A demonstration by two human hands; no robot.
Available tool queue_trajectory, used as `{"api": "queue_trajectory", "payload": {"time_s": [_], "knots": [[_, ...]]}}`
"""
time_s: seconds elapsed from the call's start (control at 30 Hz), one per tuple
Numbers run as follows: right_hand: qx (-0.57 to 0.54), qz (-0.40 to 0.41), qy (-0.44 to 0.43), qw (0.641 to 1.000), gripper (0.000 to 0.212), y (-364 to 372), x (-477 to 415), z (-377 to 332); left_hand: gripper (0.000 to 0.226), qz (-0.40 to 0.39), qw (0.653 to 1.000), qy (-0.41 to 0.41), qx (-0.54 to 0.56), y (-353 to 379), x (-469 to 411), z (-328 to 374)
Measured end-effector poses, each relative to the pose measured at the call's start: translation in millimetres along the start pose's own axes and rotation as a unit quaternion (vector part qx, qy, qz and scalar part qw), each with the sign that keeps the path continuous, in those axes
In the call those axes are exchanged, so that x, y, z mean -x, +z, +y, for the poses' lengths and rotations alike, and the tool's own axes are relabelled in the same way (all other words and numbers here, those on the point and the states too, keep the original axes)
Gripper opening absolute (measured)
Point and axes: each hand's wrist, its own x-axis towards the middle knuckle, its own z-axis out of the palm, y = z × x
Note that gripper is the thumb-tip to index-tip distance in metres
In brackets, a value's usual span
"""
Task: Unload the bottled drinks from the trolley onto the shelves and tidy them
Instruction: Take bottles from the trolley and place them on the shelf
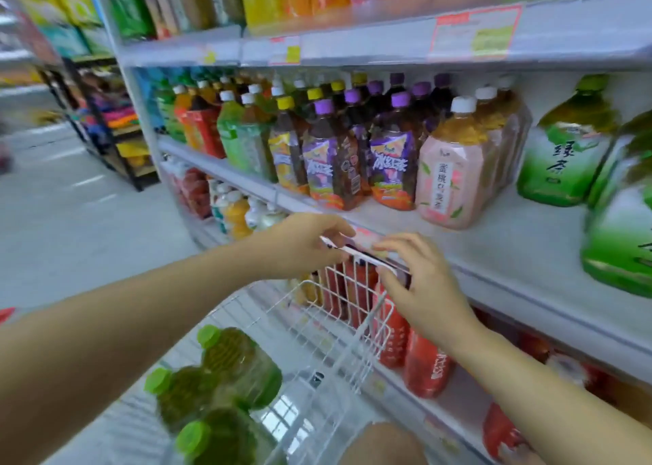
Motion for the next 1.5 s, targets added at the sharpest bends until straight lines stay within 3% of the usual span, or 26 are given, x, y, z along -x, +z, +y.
{"api": "queue_trajectory", "payload": {"time_s": [0.17,0.27,0.43,0.67,0.8,0.87,0.97,1.07,1.17,1.33,1.4,1.5], "knots": [[0.044,-0.231,-0.039,0.971,0.030,49.2,-1.9,-18.9,0.041,-0.102,0.985,-0.115,-0.074,11.4,58.6,-69.1],[0.099,-0.286,-0.043,0.952,0.038,54.8,-1.2,-19.5,0.053,-0.202,0.955,-0.189,-0.111,32.3,79.4,-106.3],[0.116,-0.303,-0.007,0.946,0.032,52.5,-1.1,-20.5,0.057,-0.210,0.928,-0.239,-0.193,53.9,98.4,-143.8],[0.100,-0.262,-0.013,0.960,0.029,53.2,7.5,-23.3,0.039,-0.126,0.939,-0.265,-0.179,70.9,98.2,-141.8],[-0.007,-0.286,0.028,0.958,0.014,37.8,12.1,-23.9,0.036,-0.051,0.950,-0.212,-0.224,55.1,92.7,-106.7],[-0.047,-0.217,0.064,0.973,0.011,13.8,11.8,-15.9,0.036,0.029,0.961,-0.180,-0.207,33.6,93.2,-85.6],[0.025,-0.055,0.072,0.996,0.014,-39.8,12.7,4.0,0.028,0.174,0.971,-0.097,-0.129,-1.7,92.8,-50.5],[0.143,0.005,0.093,0.985,0.014,-99.3,20.6,22.2,0.022,0.307,0.950,-0.009,-0.051,-29.6,82.5,-7.6],[0.231,-0.064,0.136,0.961,0.017,-137.7,35.8,42.8,0.019,0.358,0.933,0.045,-0.006,-48.2,60.6,32.2],[0.299,-0.148,0.208,0.919,0.027,-165.0,58.9,61.5,0.019,0.358,0.925,0.128,0.020,-49.1,10.5,80.1],[0.319,-0.196,0.226,0.899,0.019,-169.4,66.3,67.2,0.022,0.344,0.928,0.144,0.028,-38.5,-12.7,93.0],[0.338,-0.200,0.225,0.892,0.016,-170.7,72.2,70.0,0.029,0.324,0.929,0.171,0.050,-14.5,-46.1,111.4]]}}
